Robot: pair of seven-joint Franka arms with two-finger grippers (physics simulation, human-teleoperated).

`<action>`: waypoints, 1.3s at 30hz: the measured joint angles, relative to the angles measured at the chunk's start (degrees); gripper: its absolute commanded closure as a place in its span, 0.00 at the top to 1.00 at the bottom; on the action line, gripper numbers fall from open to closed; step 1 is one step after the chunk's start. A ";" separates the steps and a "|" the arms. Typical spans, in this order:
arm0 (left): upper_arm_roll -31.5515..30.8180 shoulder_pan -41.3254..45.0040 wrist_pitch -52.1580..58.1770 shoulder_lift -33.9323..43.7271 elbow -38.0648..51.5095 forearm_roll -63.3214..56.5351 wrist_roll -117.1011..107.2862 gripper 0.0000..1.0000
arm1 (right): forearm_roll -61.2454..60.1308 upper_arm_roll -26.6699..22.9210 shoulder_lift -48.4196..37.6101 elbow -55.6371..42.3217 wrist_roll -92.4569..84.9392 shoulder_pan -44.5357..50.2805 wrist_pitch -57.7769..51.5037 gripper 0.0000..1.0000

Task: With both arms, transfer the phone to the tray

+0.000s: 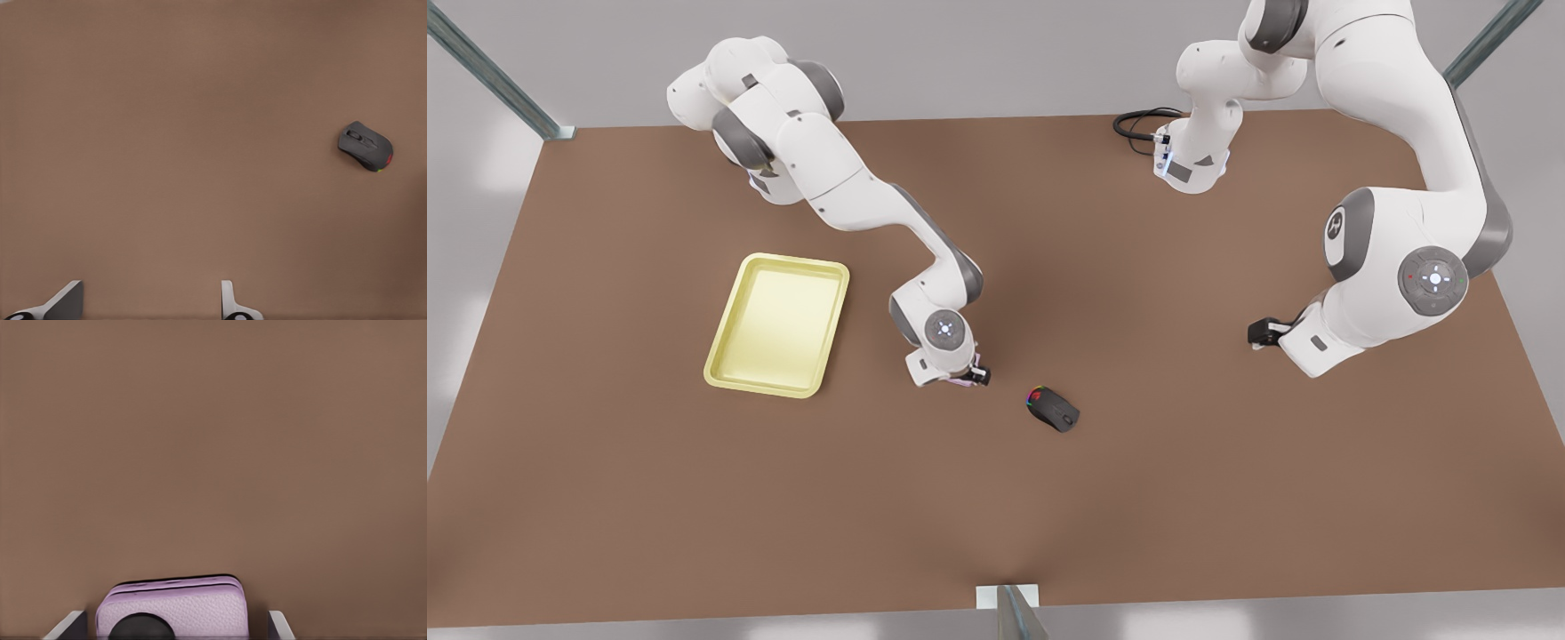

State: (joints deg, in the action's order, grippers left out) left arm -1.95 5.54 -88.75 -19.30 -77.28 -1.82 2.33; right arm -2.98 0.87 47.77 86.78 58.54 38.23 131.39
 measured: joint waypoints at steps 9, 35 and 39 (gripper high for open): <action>0.02 0.00 -0.20 -0.19 0.00 -0.03 0.26 1.00 | -0.07 1.08 -0.22 0.62 0.00 -0.28 -0.12 0.83; 0.72 0.18 -0.65 -0.28 0.00 0.08 0.53 1.00 | -0.47 -0.54 -25.65 33.13 -13.05 -18.46 -0.45 0.75; 0.72 0.17 -0.65 -0.28 0.00 0.09 0.49 1.00 | -0.47 -0.61 -32.16 45.11 -20.42 -24.87 1.42 0.75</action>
State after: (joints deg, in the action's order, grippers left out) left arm -1.23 5.71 -89.40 -19.58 -77.28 -1.73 2.82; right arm -3.45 0.25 15.61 131.89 38.13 13.36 132.81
